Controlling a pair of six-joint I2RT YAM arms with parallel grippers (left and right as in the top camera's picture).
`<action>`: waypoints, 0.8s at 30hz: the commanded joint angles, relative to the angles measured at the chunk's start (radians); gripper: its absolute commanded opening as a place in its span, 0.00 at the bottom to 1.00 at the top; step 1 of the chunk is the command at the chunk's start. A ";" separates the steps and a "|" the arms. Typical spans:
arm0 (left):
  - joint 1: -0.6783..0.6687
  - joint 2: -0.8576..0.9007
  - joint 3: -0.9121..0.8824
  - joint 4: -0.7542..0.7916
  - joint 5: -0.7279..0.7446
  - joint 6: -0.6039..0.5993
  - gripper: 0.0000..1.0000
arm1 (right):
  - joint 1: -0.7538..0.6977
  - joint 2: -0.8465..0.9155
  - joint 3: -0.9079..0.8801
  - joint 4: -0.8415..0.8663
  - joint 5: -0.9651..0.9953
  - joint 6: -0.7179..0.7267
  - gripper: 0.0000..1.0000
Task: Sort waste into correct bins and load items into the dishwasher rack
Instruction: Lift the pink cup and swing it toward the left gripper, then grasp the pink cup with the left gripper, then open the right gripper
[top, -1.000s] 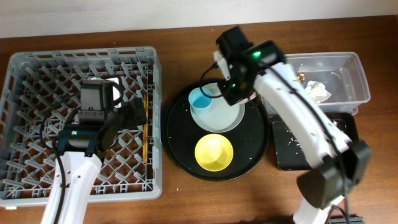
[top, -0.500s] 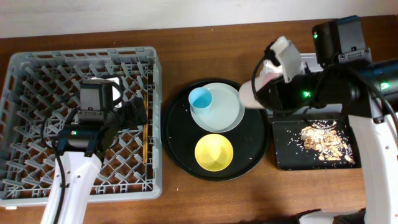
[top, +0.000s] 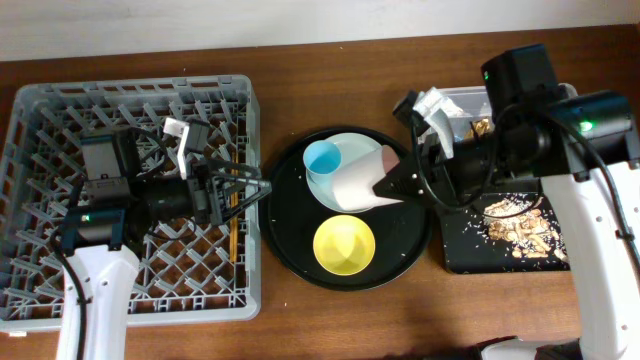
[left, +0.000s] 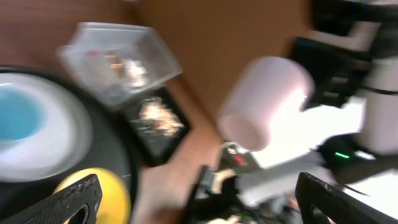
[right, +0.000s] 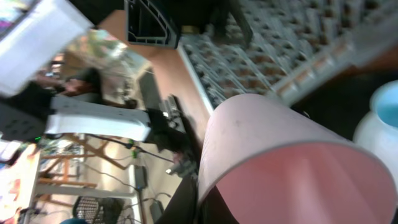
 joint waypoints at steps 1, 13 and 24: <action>-0.027 -0.019 0.015 0.000 0.171 0.020 0.97 | 0.003 0.005 -0.089 0.077 -0.202 -0.095 0.04; -0.095 -0.019 0.015 0.064 0.159 0.102 0.95 | 0.010 0.023 -0.325 0.335 -0.494 -0.094 0.04; -0.142 -0.019 0.015 0.093 0.119 0.109 0.95 | 0.121 0.021 -0.325 0.333 -0.494 -0.096 0.04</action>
